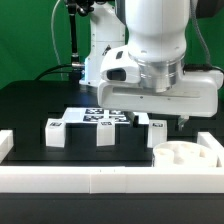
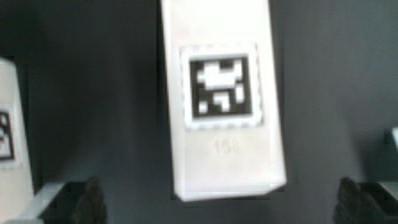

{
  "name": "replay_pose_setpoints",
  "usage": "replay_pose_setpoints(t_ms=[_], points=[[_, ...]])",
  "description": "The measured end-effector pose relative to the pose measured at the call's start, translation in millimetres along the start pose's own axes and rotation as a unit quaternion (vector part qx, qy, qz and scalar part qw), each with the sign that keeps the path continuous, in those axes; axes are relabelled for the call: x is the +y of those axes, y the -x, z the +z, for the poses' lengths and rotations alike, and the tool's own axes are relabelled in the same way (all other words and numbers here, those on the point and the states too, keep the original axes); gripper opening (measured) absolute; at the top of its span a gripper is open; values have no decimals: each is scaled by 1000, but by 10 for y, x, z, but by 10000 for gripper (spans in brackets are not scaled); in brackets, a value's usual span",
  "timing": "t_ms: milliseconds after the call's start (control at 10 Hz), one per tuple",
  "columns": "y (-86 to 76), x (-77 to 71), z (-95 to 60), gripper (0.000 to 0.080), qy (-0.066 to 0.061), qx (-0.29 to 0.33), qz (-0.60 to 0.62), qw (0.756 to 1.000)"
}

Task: Assemble stool

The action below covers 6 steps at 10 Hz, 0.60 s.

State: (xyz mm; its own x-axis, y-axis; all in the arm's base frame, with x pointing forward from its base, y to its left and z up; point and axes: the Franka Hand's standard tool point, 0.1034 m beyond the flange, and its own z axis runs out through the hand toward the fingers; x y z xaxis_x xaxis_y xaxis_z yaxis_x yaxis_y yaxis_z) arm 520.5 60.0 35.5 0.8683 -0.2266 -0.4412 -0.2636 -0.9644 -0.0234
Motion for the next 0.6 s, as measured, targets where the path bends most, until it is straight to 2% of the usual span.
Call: replay_pose_setpoints(t_ms=[200, 400, 600], points=[[-5, -37, 10, 649, -4, -57, -23, 998], [-19, -49, 26, 649, -25, -120, -54, 991], [23, -43, 74, 649, -20, -179, -55, 982]])
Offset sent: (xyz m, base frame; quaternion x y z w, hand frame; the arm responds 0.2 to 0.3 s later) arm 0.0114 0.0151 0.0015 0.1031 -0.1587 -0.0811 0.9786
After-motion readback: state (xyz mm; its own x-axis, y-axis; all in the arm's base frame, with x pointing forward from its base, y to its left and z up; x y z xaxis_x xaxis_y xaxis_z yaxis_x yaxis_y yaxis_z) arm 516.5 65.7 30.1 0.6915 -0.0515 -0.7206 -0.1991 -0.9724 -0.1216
